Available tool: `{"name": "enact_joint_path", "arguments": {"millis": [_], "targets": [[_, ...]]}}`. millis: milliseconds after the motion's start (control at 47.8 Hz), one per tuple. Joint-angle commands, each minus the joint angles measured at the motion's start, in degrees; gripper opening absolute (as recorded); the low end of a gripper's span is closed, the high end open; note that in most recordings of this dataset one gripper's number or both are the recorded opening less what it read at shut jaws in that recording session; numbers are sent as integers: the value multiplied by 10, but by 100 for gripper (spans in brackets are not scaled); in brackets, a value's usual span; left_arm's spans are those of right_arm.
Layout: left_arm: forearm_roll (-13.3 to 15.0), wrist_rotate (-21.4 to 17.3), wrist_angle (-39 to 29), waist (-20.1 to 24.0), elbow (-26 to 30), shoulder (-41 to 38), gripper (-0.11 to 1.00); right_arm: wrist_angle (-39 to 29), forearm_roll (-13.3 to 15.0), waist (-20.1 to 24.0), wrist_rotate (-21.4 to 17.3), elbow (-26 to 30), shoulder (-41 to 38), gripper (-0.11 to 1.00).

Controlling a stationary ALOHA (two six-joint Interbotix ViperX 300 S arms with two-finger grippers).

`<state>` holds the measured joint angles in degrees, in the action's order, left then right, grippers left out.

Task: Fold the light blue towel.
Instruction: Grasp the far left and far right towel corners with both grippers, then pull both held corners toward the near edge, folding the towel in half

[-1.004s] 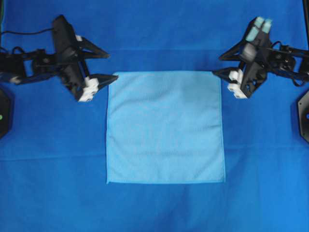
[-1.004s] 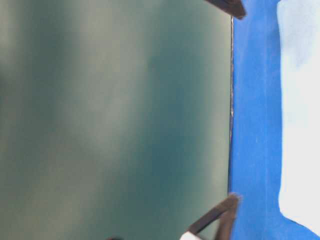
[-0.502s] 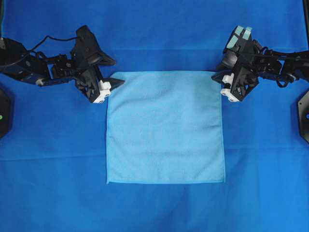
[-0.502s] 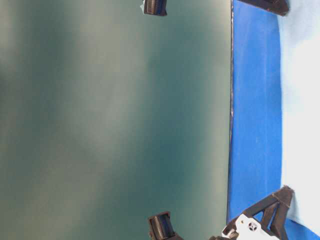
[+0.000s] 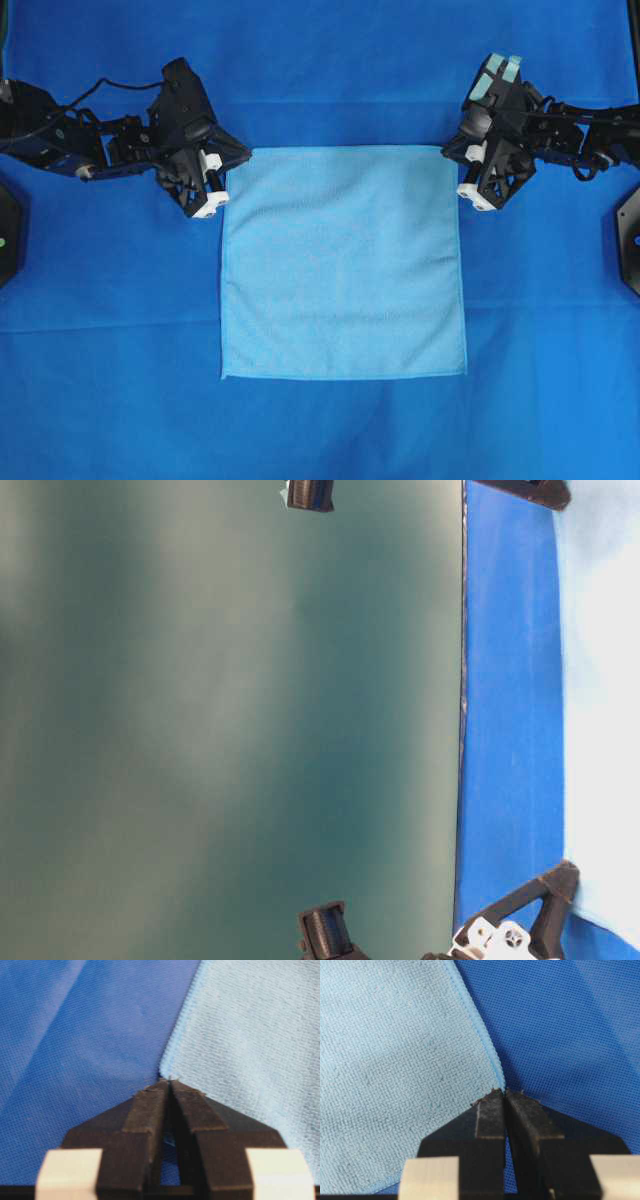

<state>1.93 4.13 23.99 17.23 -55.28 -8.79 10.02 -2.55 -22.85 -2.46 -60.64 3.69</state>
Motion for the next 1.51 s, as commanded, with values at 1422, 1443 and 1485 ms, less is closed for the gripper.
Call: {"name": "enact_joint_path", "arguments": {"millis": [1422,1443,1485], "targets": [[-1,88,-157,-316,29,119,1,-135,-28,357,-199,4,142,2],[-1,92,-157,-321,31,115,1,-134,-28,364,-203,6,139,2],[-1,102,-157,-334,37,107,1,-132,-28,381,-212,9,132,2]]}}
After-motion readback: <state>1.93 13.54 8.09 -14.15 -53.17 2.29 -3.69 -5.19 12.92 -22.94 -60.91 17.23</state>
